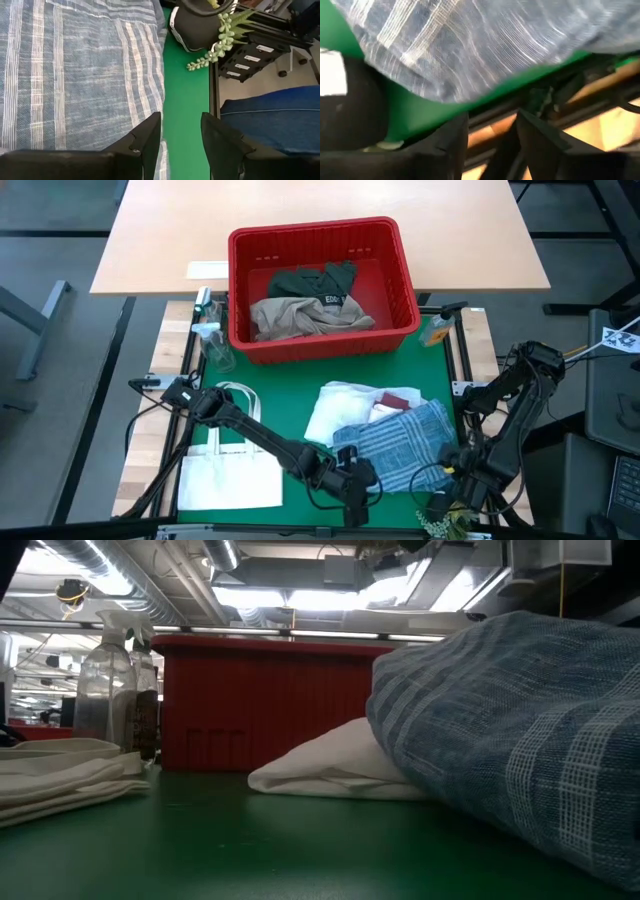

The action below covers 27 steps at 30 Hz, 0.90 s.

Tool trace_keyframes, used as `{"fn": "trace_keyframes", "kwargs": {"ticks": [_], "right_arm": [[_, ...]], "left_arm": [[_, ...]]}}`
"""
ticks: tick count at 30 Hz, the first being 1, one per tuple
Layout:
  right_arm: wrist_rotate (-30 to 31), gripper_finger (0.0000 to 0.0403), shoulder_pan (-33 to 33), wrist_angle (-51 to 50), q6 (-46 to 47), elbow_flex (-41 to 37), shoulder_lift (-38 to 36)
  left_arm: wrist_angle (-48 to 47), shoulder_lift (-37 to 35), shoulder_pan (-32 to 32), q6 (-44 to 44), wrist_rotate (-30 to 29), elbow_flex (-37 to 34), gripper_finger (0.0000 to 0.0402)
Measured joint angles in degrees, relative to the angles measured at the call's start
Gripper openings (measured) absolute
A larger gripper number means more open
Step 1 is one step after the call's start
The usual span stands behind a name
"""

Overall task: Fold Laundry from Bin
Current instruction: Fold the blue checkered polo shirt, then stack the blue checkered polo shirt on top of the folded white underwear

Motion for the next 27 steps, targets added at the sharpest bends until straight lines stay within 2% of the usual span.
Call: {"fn": "trace_keyframes", "kwargs": {"ticks": [3, 8, 11, 16, 19, 22, 27], "right_arm": [[0.9, 0.0176, 0.0, -4.3, -0.1, 3.0, 0.0], [5.9, 0.0177, 0.1, -10.4, -0.3, 7.5, -0.1], [8.9, 0.0177, 0.1, -11.1, -0.4, 8.2, -0.1], [9.3, 0.0177, 0.0, -11.7, -1.7, 8.2, -0.1], [9.3, 0.0177, 0.0, -12.5, -1.8, 8.2, -0.1], [8.7, 0.0177, 0.0, -13.4, -1.8, 8.2, -0.1], [8.5, 0.0177, 0.0, -13.5, -3.2, 8.2, -0.1]], "left_arm": [[0.0, 0.0, 0.5, 0.0, 0.0, 0.0, 0.0143], [0.1, 0.0, 1.6, -1.9, 0.0, 0.0, 0.0166], [0.1, 0.0, 2.5, -3.2, 0.0, 0.0, 0.0189], [0.1, 0.0, 4.1, -3.6, 1.5, 0.0, 0.0222], [-0.9, -0.5, 5.5, -9.3, 7.5, 0.0, 0.0228], [-3.1, -1.6, 7.6, -15.4, 16.6, 0.0, 0.0225], [-10.6, -1.8, 9.4, -20.3, 31.4, 0.1, 0.022]]}}
